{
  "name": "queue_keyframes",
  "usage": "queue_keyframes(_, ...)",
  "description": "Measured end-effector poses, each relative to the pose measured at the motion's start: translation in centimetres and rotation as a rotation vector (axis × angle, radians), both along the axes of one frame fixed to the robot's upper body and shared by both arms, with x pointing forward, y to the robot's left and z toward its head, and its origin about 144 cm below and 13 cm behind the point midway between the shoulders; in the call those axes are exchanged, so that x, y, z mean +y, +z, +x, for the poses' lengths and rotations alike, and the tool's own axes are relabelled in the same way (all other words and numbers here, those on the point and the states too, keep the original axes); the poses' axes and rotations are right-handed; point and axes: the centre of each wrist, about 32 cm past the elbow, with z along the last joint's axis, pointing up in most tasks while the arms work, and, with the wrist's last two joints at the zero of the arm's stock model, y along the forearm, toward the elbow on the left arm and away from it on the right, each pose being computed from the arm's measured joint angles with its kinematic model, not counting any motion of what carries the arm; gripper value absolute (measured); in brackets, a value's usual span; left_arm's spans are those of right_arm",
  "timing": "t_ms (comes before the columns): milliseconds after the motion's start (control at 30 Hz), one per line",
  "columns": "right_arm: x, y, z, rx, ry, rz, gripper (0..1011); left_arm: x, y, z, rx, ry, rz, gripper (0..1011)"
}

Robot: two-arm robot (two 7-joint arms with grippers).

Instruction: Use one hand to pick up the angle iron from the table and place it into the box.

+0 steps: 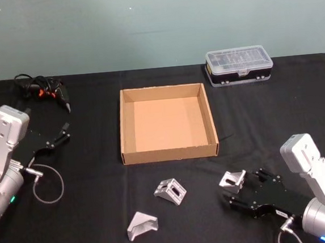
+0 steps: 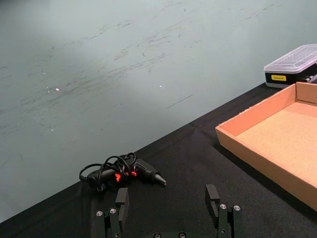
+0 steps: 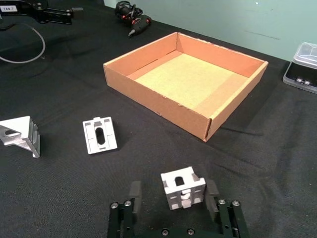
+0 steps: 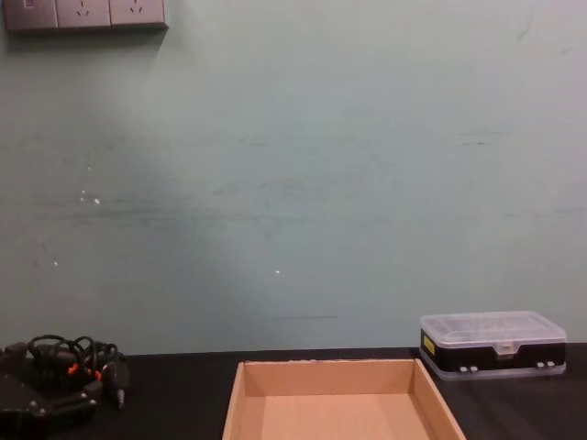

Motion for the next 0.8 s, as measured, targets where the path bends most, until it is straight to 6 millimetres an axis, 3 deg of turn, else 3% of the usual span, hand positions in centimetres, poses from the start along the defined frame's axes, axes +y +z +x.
queue_keyframes(433,-0.02,0.03,-0.03,0.0,0.0,0.001,453,0.0,0.0,0.0,0.0,0.0,0.0,1011)
queue_keyframes(800,-0.03,0.05,-0.04,0.0,0.0,0.001,450,0.0,0.0,0.0,0.0,0.0,0.0,1011)
